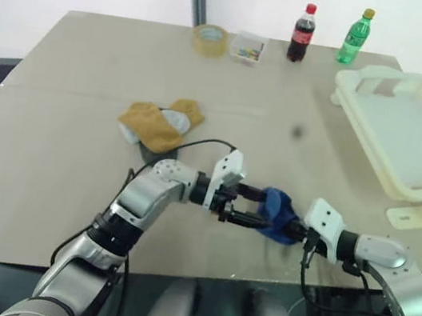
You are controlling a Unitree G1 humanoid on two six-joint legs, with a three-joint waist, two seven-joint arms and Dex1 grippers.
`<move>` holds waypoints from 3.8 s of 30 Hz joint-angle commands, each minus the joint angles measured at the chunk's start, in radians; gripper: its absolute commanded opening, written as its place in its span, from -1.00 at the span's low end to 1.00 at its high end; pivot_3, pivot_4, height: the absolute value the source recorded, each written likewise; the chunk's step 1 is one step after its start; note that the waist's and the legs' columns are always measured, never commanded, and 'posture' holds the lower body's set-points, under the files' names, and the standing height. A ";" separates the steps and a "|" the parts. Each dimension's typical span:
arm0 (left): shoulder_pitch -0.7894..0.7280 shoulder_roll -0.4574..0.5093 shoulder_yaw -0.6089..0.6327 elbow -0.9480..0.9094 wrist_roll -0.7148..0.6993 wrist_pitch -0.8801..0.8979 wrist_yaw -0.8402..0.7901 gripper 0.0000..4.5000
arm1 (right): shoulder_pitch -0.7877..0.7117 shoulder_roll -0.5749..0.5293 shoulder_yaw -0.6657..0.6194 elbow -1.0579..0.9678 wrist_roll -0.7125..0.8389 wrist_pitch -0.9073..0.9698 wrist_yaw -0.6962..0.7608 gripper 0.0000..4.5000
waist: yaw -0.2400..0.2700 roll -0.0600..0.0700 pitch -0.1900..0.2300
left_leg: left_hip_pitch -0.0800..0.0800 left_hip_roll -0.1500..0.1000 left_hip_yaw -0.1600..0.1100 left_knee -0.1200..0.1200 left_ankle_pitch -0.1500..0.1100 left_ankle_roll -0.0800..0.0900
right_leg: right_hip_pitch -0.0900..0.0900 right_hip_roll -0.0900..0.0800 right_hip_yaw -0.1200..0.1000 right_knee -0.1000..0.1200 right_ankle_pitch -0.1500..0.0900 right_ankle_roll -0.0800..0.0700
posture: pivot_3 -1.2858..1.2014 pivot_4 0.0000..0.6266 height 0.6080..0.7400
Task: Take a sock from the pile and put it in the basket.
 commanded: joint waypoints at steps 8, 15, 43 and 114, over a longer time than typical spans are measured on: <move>-0.050 -0.100 -0.127 0.189 0.138 -0.036 0.033 0.45 | 0.024 -0.029 -0.073 -0.104 0.054 0.045 -0.006 -1.00 | 0.005 0.001 0.000 | 0.000 0.000 0.000 0.000 0.000 0.000 | 0.000 0.000 0.000 0.000 0.000 0.000 | 0.03 -0.52 1.00; -0.060 -0.106 -0.145 0.231 0.174 -0.074 0.019 0.47 | 0.117 -0.041 -0.261 -0.259 0.222 0.173 -0.034 -0.39 | 0.024 0.000 -0.002 | 0.000 -0.001 -0.001 0.001 0.000 0.000 | 0.002 -0.001 -0.001 0.000 0.000 0.000 | 0.03 -0.52 1.00; 0.046 0.005 -0.030 0.056 0.165 -0.171 0.042 0.47 | -0.079 -0.009 0.078 -0.001 0.151 0.357 -0.183 0.65 | 0.022 0.001 -0.004 | 0.000 0.000 0.000 0.001 0.000 0.001 | 0.001 -0.001 0.000 0.000 0.000 0.000 | 0.03 -0.52 1.00; -0.103 -0.031 0.392 0.002 0.028 -0.231 0.432 0.98 | -0.301 0.153 -0.326 -0.002 0.190 0.106 -0.470 1.00 | -0.007 0.008 0.002 | 0.000 -0.001 0.003 -0.005 0.000 0.001 | -0.006 0.004 0.006 0.003 0.005 0.000 | 0.03 -0.52 1.00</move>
